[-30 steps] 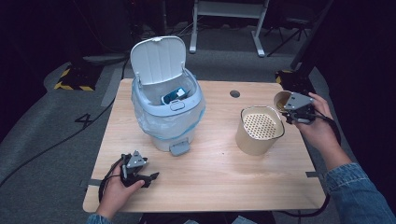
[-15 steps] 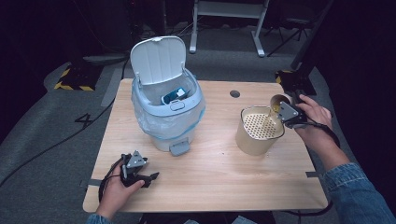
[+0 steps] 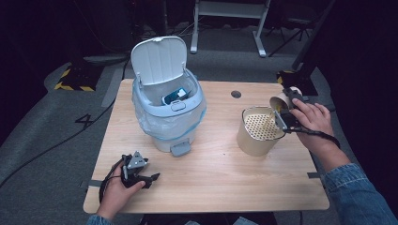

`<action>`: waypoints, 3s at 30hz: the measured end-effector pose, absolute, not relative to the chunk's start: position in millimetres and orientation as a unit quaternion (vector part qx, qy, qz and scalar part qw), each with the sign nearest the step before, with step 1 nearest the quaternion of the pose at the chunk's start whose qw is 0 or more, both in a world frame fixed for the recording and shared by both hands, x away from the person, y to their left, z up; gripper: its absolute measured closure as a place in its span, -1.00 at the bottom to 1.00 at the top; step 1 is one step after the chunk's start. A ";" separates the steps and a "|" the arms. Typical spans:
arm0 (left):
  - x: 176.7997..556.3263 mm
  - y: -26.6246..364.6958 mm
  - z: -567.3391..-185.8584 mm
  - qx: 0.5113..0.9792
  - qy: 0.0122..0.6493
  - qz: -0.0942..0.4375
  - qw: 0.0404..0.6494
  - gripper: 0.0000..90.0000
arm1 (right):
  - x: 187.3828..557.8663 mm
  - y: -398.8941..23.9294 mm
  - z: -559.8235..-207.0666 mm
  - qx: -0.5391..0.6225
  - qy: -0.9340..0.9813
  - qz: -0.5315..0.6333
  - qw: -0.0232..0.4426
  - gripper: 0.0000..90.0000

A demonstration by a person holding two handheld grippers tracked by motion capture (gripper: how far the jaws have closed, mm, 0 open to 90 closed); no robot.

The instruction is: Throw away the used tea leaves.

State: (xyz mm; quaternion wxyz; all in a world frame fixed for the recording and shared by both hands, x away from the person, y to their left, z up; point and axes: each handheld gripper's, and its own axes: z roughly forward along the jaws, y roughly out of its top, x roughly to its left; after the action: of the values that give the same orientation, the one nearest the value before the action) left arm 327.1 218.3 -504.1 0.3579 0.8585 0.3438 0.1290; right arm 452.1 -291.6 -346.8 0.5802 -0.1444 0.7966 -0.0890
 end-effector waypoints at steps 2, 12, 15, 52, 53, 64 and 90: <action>327.1 218.2 -504.1 0.858 0.344 0.129 0.358 -0.45 | 451.0 -288.6 -347.2 -0.162 0.791 -0.105 0.581 -0.30; 326.8 218.1 -504.1 0.858 0.344 0.130 0.358 -0.45 | 444.8 -275.8 -354.3 -0.248 0.733 -0.201 0.601 -0.30; 326.8 218.1 -504.1 0.858 0.344 0.130 0.358 -0.45 | 442.2 -272.1 -358.2 -0.278 0.704 -0.238 0.609 -0.30; 326.8 218.1 -504.1 0.859 0.344 0.130 0.358 -0.45 | 426.3 -255.8 -373.7 -0.417 0.534 -0.384 0.627 -0.30; 326.8 218.1 -504.1 0.858 0.344 0.129 0.358 -0.45 | 426.3 -255.5 -372.7 -0.414 0.531 -0.387 0.630 -0.30; 326.8 218.1 -504.1 0.858 0.344 0.130 0.358 -0.45 | 425.3 -250.5 -378.7 -0.421 0.533 -0.375 0.631 -0.30; 326.8 218.1 -504.1 0.858 0.344 0.130 0.358 -0.45 | 427.2 -255.6 -368.0 -0.407 0.550 -0.351 0.640 -0.31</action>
State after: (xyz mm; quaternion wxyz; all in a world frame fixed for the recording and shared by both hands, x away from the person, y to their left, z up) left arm 326.8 218.1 -504.1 0.3579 0.8584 0.3438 0.1299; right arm 427.2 -255.6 -368.0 0.6395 -0.4070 0.5499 -0.3507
